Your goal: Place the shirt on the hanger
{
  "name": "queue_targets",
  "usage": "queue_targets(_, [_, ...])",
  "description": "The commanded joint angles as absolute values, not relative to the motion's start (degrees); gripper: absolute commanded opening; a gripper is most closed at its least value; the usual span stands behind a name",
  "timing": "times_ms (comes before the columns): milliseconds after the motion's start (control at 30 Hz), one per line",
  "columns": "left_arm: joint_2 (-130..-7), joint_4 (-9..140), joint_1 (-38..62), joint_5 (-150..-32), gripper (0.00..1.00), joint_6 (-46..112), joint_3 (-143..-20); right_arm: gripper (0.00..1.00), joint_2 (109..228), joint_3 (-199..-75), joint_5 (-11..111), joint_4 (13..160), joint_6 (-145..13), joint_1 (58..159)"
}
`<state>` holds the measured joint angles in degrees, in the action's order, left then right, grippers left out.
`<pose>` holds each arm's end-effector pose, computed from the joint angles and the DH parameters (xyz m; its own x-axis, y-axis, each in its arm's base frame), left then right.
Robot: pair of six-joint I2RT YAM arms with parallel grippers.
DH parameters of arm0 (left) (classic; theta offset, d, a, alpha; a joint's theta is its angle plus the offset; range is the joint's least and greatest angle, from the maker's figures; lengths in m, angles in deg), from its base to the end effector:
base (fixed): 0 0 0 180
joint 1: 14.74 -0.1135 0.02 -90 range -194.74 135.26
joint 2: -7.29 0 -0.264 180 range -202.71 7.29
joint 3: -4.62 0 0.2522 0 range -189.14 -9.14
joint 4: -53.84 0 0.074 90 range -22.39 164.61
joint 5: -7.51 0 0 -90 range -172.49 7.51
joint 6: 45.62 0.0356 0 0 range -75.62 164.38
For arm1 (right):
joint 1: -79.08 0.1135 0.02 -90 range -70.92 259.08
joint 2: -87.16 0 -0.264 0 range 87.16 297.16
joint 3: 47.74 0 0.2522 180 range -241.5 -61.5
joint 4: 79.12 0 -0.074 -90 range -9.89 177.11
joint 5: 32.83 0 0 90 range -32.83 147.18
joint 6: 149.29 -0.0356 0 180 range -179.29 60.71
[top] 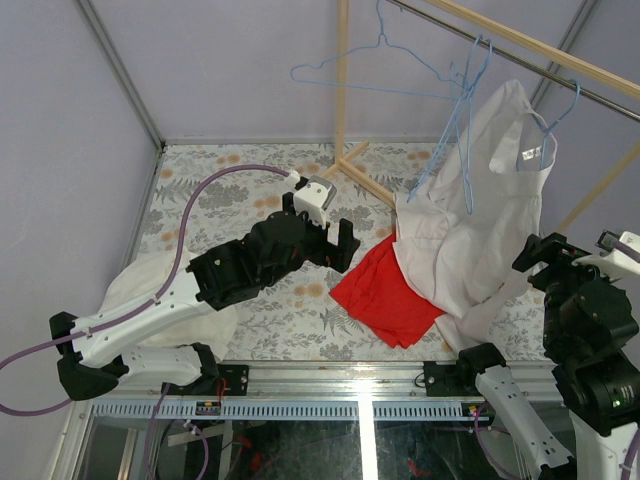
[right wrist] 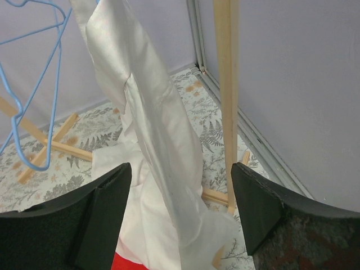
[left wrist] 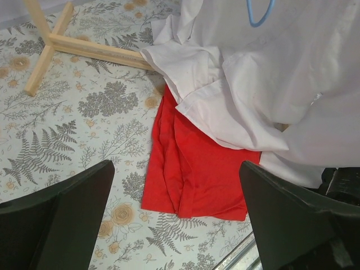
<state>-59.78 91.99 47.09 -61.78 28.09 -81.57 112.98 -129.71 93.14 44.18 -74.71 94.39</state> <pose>0.1324 -0.2205 0.4043 -0.3348 0.0694 -0.9397 0.5968 0.7874 -0.1545 0.0303 -0.0134 0.4369 0.0849 0.2463 -0.9655 0.3426 0.9027 0.2604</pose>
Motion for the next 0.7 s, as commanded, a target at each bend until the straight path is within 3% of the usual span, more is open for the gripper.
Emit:
queue_targets(0, [-58.40,88.00,46.74,-61.91,0.92,26.69,-80.12,0.78,110.84,-133.76,87.53,40.38,-72.10,94.19])
queue_targets(300, [-57.29,86.89,46.83,-62.01,0.93,25.97,-77.97,0.77,113.94,-144.81,79.03,33.24,-69.19,94.25])
queue_targets(667, [-54.50,87.08,46.63,-60.65,0.93,24.46,-75.03,0.76,120.59,-148.49,40.61,33.04,-60.50,94.18])
